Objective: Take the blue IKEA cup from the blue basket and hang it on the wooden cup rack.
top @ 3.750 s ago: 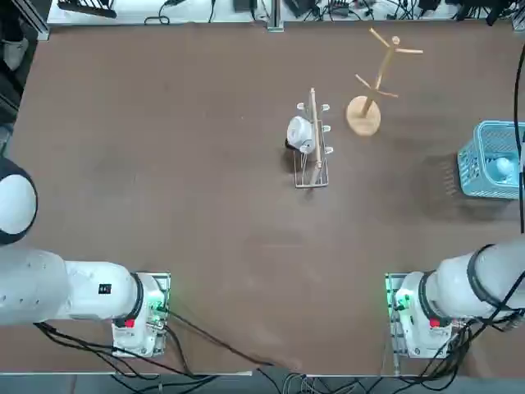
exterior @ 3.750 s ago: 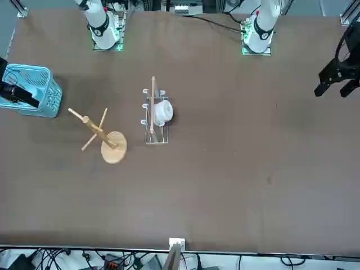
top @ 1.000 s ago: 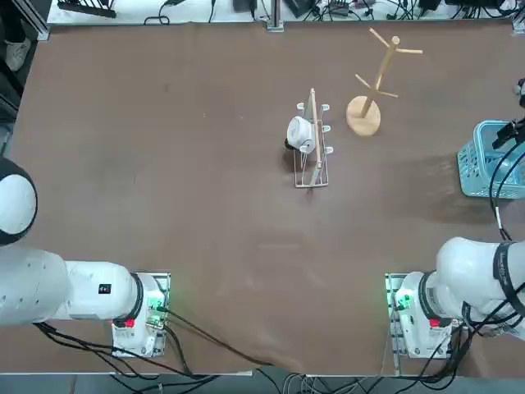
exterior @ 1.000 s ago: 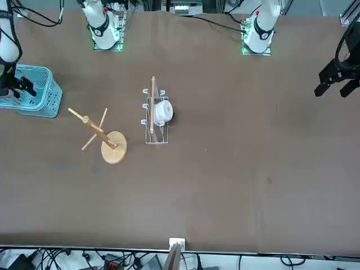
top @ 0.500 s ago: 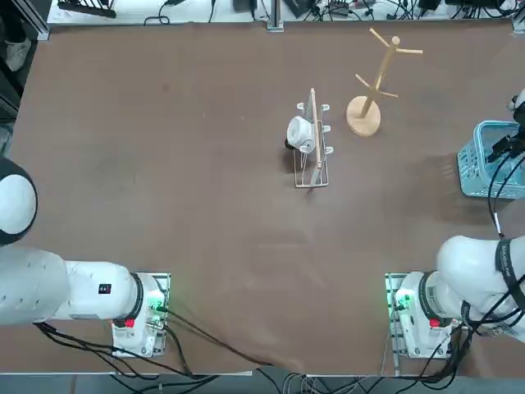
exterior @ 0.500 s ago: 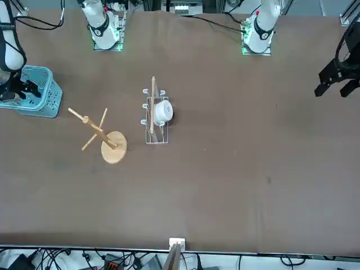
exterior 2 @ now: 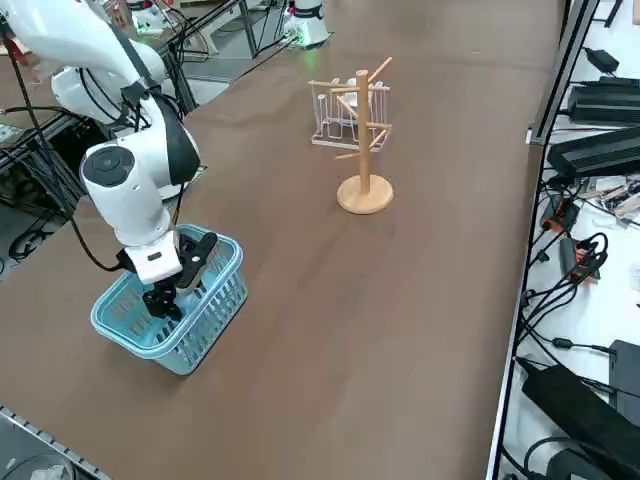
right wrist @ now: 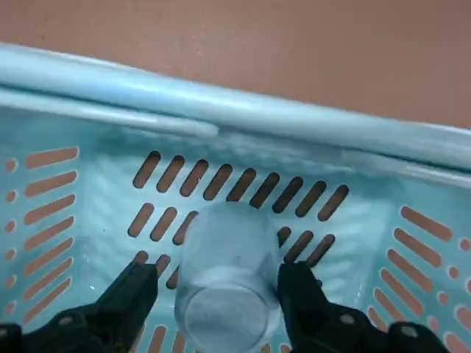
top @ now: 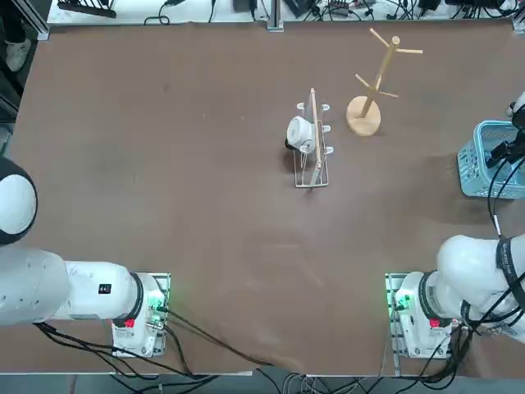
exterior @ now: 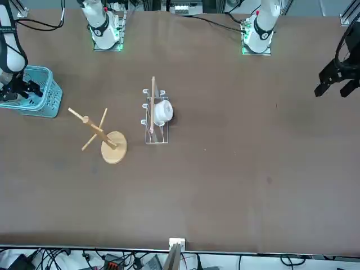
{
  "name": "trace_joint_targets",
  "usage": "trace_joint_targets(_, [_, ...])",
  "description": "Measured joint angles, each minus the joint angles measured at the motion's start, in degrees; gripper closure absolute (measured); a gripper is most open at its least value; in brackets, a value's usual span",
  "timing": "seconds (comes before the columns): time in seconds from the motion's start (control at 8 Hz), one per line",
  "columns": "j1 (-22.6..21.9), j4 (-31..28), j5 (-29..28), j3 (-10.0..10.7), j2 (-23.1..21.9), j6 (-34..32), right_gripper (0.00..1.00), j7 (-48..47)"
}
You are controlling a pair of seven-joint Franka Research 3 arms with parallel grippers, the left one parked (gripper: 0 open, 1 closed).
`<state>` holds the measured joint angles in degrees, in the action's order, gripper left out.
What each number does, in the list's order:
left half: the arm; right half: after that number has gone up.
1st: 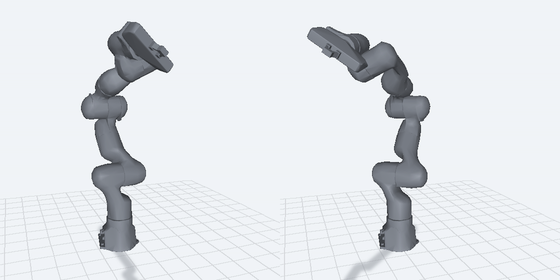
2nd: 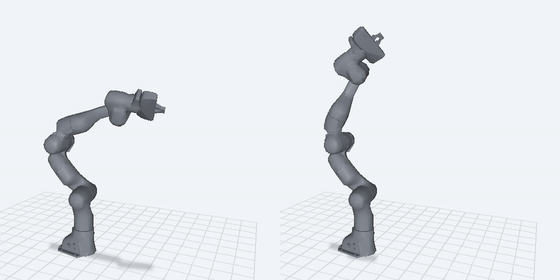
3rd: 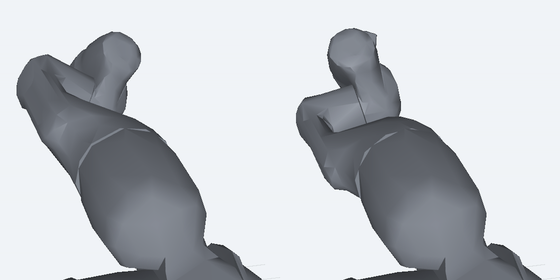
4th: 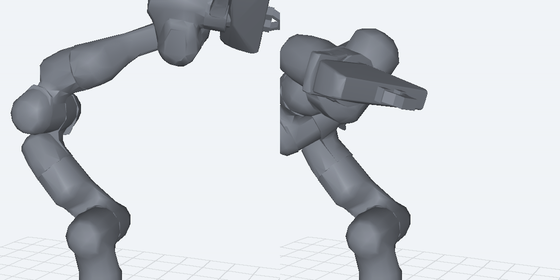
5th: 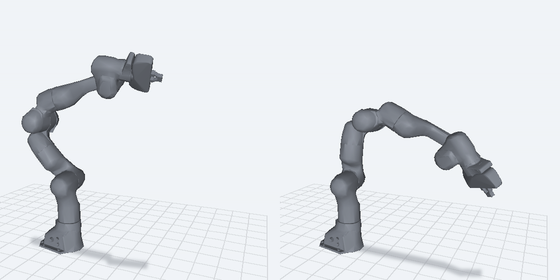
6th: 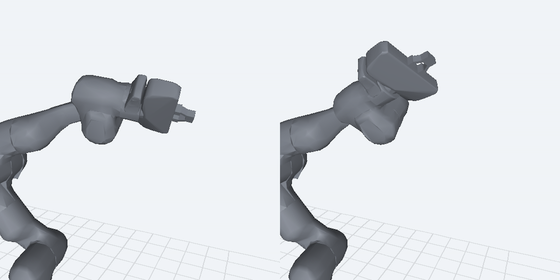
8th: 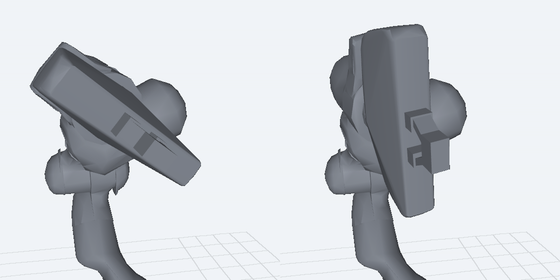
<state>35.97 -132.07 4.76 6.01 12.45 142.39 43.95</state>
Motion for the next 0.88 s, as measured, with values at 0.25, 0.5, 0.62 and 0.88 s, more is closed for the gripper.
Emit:
trace_joint_targets(0.25, [0.0, 0.0, 0.0, 0.0, 0.0, 0.1, 0.00, 0.0])
trace_joint_targets(0.5, [0.0, 0.0, 0.0, 0.0, 0.0, 0.2, 0.00, 0.0])
trace_joint_targets(0.62, [0.0, 0.0, 0.0, 0.0, 0.1, 0.3, 0.00, 0.0])
trace_joint_targets(0.88, [0.0, 0.0, 0.0, 0.0, 0.4, 0.3, 0.00, 0.1])
